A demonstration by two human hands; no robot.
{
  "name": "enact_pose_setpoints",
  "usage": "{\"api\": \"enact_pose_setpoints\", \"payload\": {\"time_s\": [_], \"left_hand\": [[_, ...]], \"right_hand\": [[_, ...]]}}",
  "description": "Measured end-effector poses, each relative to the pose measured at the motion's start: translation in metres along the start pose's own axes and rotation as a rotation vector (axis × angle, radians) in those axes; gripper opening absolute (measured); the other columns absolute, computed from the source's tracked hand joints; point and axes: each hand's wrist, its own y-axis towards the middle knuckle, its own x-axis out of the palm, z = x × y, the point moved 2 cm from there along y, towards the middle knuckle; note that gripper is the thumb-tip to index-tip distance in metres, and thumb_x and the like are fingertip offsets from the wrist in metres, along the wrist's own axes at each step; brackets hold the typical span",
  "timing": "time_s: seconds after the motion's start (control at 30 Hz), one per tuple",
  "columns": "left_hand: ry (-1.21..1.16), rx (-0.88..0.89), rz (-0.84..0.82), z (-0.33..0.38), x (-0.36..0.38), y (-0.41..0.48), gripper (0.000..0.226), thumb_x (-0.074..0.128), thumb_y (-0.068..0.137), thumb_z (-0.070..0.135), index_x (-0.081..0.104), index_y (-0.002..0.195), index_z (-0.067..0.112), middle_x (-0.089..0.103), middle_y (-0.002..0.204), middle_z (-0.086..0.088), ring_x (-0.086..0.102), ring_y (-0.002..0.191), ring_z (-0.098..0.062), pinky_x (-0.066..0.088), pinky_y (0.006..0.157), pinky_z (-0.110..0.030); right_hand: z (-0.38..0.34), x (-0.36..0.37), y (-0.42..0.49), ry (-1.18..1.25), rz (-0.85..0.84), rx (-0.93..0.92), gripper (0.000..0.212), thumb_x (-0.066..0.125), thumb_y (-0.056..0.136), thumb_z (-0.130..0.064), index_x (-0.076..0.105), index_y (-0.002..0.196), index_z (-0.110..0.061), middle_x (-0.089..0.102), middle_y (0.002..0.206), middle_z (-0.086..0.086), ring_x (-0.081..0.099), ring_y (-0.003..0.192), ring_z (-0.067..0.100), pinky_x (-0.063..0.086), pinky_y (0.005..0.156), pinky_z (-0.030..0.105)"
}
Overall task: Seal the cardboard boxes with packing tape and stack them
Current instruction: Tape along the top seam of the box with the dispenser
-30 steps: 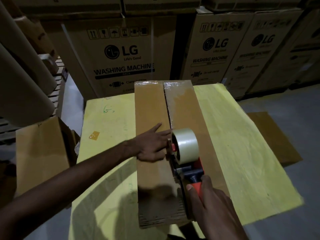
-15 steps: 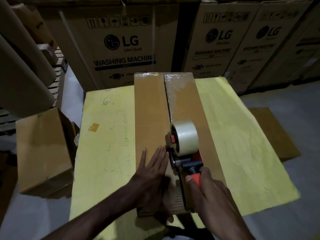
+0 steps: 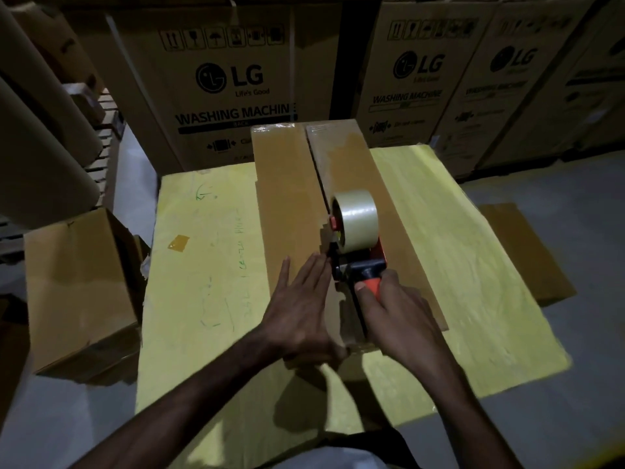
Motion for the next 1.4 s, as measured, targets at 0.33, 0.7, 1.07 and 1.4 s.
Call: {"api": "enact_pose_setpoints", "payload": {"time_s": [0.33, 0.7, 1.07, 1.4], "left_hand": [[-0.378, 0.044, 0.064, -0.037, -0.046, 0.041, 0.156, 0.065, 0.055, 0.097, -0.016, 0.164, 0.021, -0.02, 0.172, 0.005, -0.024, 0.155, -0.009, -0.01, 0.127, -0.051], [-0.004, 0.268, 0.138, -0.104, -0.074, 0.132, 0.058, 0.015, 0.106, 0.041, 0.044, 0.155, 0.029, 0.02, 0.171, 0.007, 0.008, 0.16, -0.016, 0.004, 0.126, -0.057], [0.114, 0.209, 0.086, -0.105, -0.06, 0.147, 0.062, 0.002, 0.106, 0.051, 0.023, 0.163, 0.037, 0.016, 0.171, 0.014, 0.007, 0.159, -0.01, 0.002, 0.128, -0.053], [0.059, 0.221, 0.112, -0.106, -0.064, 0.146, 0.054, 0.008, 0.108, 0.058, 0.014, 0.161, 0.052, 0.01, 0.171, 0.019, 0.01, 0.159, -0.011, 0.003, 0.126, -0.053]], "right_hand": [[-0.01, -0.022, 0.047, 0.0, 0.027, 0.005, 0.042, 0.04, 0.105, -0.051, 0.052, 0.122, -0.014, 0.062, 0.111, 0.011, 0.061, 0.098, 0.028, 0.052, 0.084, 0.043], [-0.009, -0.007, 0.037, -0.08, 0.03, -0.003, 0.029, 0.036, 0.108, -0.045, 0.041, 0.115, -0.017, 0.055, 0.106, 0.008, 0.052, 0.091, 0.028, 0.038, 0.074, 0.036], [-0.006, 0.01, 0.015, -0.055, 0.027, -0.003, 0.028, 0.031, 0.109, -0.047, 0.039, 0.107, -0.02, 0.054, 0.094, -0.001, 0.055, 0.086, 0.021, 0.042, 0.069, 0.036], [0.017, 0.013, -0.055, 0.03, -0.013, 0.076, 0.026, 0.031, 0.103, -0.059, 0.033, 0.106, -0.032, 0.065, 0.084, -0.002, 0.067, 0.075, 0.016, 0.057, 0.074, 0.039]]}}
